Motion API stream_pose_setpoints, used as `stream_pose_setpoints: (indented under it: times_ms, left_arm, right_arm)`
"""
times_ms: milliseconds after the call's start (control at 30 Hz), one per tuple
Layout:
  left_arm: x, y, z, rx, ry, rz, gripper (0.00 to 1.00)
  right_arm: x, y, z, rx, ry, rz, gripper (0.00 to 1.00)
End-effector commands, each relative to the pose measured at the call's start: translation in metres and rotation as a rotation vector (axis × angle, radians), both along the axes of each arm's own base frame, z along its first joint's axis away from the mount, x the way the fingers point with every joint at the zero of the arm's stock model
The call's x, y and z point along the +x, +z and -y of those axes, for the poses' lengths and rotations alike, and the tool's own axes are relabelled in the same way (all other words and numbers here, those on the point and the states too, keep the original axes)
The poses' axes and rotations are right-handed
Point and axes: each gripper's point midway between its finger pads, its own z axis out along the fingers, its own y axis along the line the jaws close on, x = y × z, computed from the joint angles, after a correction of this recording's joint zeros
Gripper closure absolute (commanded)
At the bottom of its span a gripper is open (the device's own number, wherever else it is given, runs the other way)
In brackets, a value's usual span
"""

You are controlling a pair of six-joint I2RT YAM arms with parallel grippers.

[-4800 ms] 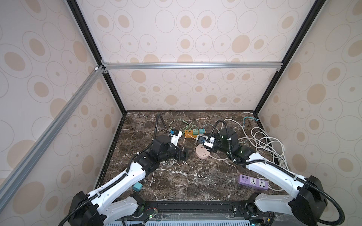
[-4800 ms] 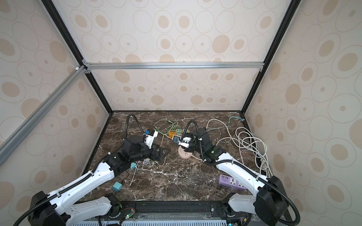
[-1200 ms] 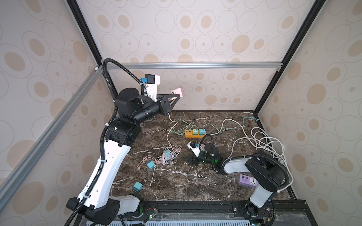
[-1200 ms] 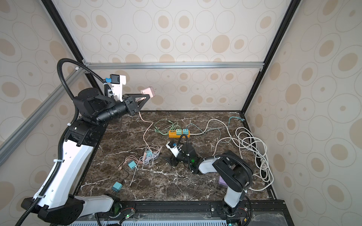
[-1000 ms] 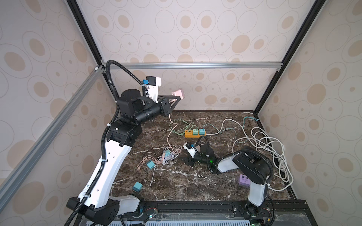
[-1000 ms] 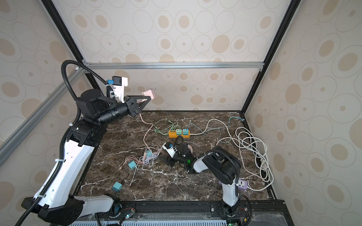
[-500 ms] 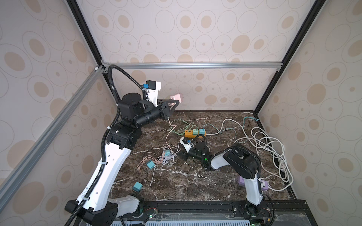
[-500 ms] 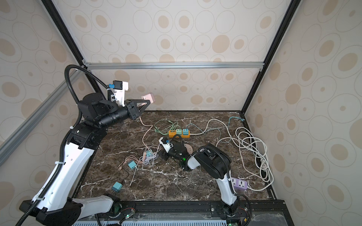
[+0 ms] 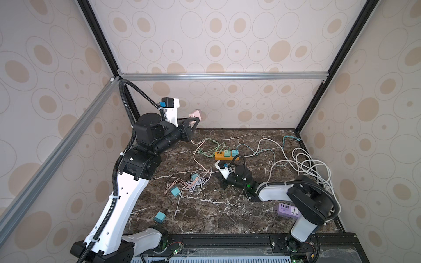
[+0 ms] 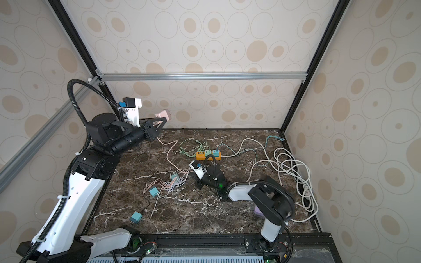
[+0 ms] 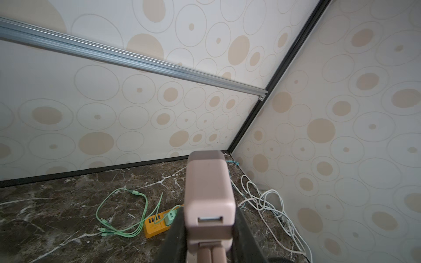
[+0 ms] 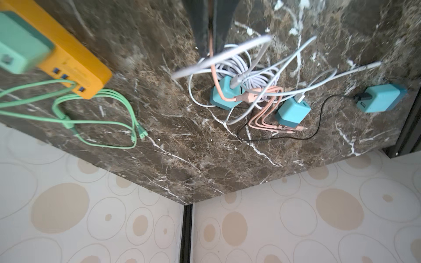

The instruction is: Insert the plug

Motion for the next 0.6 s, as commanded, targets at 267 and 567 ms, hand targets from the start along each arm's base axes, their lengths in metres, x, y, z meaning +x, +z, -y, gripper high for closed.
stream_pose_setpoints:
  times_ms: [267, 567]
  left_arm:
    - [0.011, -0.001, -0.063, 0.114, 0.348, 0.05, 1.0]
    - [-0.023, 0.014, -0.12, 0.178, 0.59, 0.073, 1.0]
  right_arm:
    - [-0.042, 0.131, 0.011, -0.353, 0.28, 0.018, 1.0]
    - [-0.052, 0.237, -0.016, -0.225, 0.348, 0.202, 1.0]
